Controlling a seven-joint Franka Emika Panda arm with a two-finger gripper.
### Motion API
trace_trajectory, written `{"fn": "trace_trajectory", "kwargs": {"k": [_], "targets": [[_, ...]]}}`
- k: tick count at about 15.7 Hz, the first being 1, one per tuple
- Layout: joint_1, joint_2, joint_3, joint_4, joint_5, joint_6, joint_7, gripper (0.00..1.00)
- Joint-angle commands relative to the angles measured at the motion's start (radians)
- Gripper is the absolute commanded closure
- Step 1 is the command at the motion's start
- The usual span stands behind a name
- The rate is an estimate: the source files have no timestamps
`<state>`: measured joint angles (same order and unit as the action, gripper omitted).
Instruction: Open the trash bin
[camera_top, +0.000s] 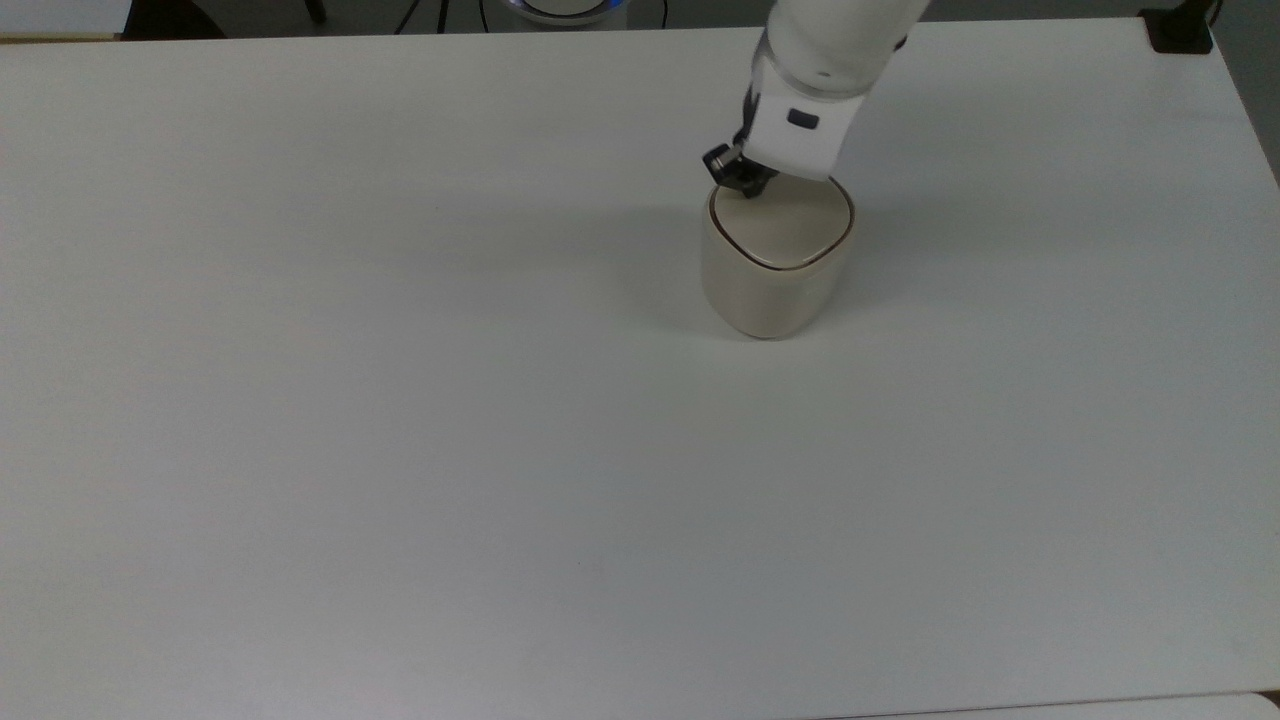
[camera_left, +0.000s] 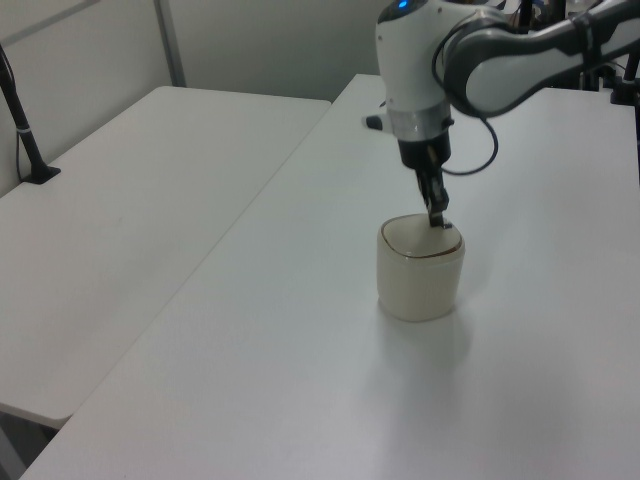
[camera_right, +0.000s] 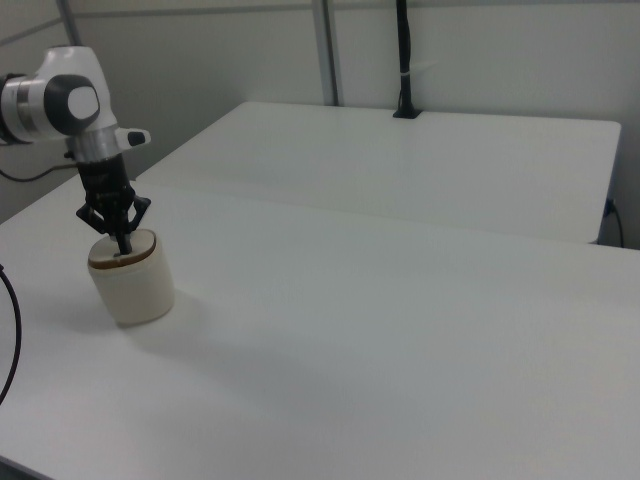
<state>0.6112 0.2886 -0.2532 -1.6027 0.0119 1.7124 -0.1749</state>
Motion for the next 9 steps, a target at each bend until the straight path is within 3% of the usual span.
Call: {"fn": "trace_trajectory", "kwargs": {"k": [1, 4, 6, 7, 8, 9], "targets": [[-0.088, -0.155, 0.017, -0.048, 0.0, -0.088, -0.011, 1.0], [-0.238, -0.216, 0.083, -0.048, 0.0, -0.125, 0.0, 0.97], [-0.354, -0.258, 0.124, -0.048, 0.003, -0.16, 0.0, 0.63], [-0.399, -0.273, 0.135, -0.048, 0.003, -0.174, 0.003, 0.27], [-0.44, -0.288, 0.147, -0.048, 0.003, -0.18, 0.029, 0.0], [-0.48, -0.301, 0.161, -0.049, 0.003, -0.175, 0.082, 0.0]]}}
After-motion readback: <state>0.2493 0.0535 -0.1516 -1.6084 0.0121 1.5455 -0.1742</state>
